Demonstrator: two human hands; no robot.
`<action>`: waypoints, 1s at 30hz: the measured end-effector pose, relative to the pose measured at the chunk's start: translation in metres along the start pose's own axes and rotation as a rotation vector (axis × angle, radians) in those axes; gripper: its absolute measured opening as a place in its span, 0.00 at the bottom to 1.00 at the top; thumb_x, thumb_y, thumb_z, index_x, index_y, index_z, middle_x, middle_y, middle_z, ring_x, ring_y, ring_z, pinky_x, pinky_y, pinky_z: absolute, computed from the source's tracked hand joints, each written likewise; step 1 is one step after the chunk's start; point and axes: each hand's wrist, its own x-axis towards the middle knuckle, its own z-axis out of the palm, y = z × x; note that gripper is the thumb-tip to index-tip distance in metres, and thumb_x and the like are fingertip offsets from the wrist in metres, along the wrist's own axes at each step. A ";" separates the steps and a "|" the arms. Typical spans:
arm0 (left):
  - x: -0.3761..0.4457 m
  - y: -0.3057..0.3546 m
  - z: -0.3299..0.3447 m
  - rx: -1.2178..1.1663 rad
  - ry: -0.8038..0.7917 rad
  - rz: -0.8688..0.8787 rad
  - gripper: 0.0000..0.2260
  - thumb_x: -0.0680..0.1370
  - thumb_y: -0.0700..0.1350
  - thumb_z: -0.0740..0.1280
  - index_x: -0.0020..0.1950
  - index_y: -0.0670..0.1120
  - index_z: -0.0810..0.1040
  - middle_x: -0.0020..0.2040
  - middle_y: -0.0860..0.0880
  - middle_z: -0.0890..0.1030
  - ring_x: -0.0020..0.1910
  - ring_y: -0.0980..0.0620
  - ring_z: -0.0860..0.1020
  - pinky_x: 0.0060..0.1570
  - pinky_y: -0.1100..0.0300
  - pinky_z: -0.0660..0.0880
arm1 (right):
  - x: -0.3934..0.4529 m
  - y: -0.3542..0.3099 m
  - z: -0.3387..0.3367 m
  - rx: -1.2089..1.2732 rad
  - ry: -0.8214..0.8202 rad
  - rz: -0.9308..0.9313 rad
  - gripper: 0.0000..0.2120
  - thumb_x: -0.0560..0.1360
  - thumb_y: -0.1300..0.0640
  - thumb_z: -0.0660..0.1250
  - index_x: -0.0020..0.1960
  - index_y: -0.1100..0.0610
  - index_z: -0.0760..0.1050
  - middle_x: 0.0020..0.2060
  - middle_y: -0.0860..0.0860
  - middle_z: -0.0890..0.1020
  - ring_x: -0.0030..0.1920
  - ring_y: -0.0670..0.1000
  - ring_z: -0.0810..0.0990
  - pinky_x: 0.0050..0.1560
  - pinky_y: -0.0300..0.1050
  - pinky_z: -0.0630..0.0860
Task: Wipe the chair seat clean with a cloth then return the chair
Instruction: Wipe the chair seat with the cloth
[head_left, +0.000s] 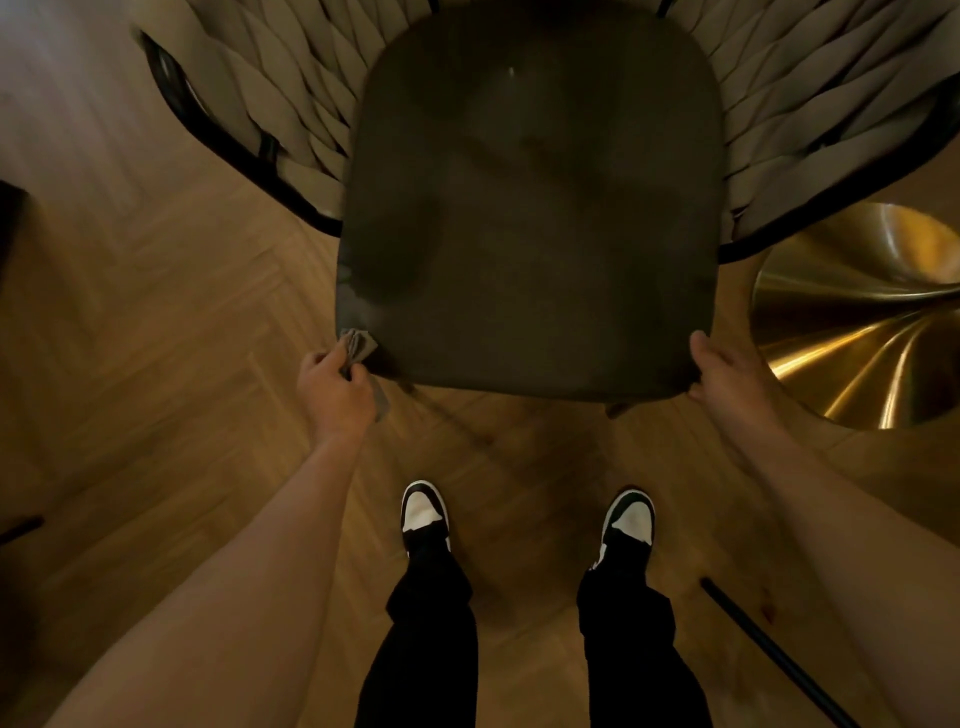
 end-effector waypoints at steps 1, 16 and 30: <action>-0.003 0.002 0.004 0.007 0.021 0.003 0.16 0.80 0.38 0.63 0.67 0.42 0.76 0.56 0.46 0.73 0.52 0.53 0.72 0.52 0.68 0.67 | 0.001 0.003 -0.002 0.022 0.002 -0.004 0.15 0.79 0.32 0.59 0.55 0.39 0.77 0.59 0.53 0.80 0.63 0.57 0.78 0.69 0.62 0.73; -0.134 0.108 0.122 -0.073 -0.245 0.202 0.16 0.78 0.40 0.67 0.66 0.45 0.76 0.61 0.50 0.72 0.50 0.57 0.75 0.55 0.62 0.76 | 0.001 0.009 -0.018 0.268 -0.134 -0.022 0.52 0.64 0.23 0.57 0.80 0.52 0.64 0.74 0.50 0.73 0.70 0.50 0.75 0.53 0.35 0.74; -0.172 0.171 0.181 0.158 -0.428 0.705 0.13 0.81 0.43 0.62 0.65 0.45 0.77 0.57 0.44 0.72 0.51 0.48 0.71 0.51 0.55 0.75 | 0.008 0.019 -0.031 0.158 -0.102 -0.023 0.31 0.76 0.25 0.53 0.64 0.45 0.77 0.60 0.48 0.81 0.61 0.50 0.80 0.68 0.55 0.75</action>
